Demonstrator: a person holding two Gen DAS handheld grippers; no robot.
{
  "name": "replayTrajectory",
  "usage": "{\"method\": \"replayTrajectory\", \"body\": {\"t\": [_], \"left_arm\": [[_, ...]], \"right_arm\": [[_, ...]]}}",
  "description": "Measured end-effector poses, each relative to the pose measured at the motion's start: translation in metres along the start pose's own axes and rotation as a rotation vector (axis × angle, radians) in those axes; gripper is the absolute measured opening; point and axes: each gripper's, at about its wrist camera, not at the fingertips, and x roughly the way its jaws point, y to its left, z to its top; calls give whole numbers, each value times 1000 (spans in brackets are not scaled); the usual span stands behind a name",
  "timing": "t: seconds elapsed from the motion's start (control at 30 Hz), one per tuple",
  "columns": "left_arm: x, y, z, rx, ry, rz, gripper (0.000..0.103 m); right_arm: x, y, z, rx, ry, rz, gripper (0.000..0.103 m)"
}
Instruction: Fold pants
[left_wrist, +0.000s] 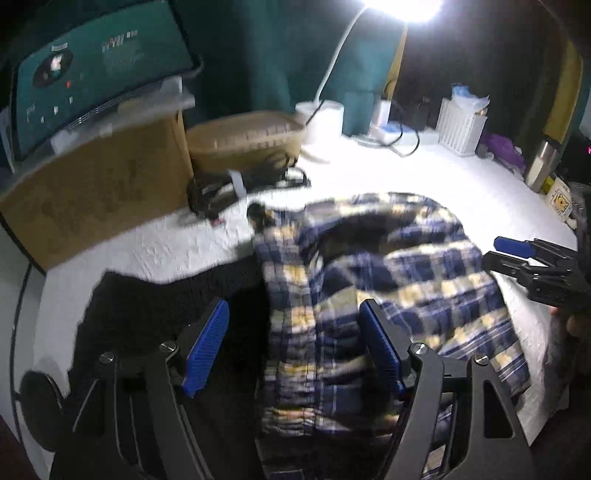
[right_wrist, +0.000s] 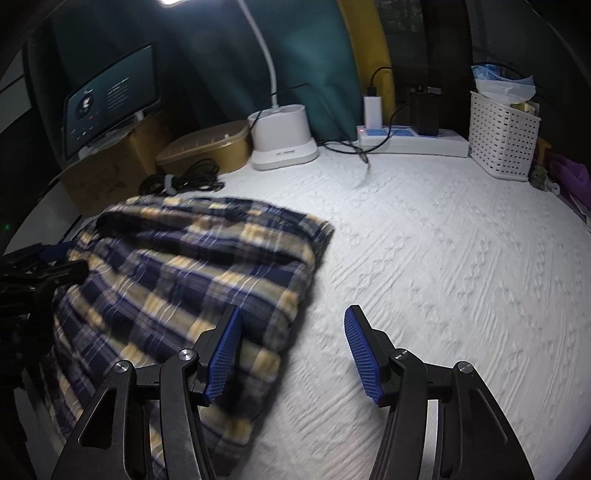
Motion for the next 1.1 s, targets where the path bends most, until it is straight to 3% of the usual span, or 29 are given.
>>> {"method": "replayTrajectory", "body": {"t": [0.17,0.37,0.53,0.7,0.93,1.1], "left_arm": [[11,2,-12,13,33,27,73],[14,15,-19,-9,36,1,75],[-5,9,-16,2,3,27,75],[-29,-2,-20,38,-48,-36,75],[-4,-1,-39,38,39,4,75],[-6,6,-46,11,31,-1,75]], "right_arm": [[6,17,-16,-64,40,-1,60],[8,16,-25,-98,55,-44,60],[1,11,-27,-86,53,-55,60],[-20,22,-30,-111,27,-4,60],[-17,42,-55,-157,81,-2,60],[-25,36,-67,-141,79,-28,60]]}}
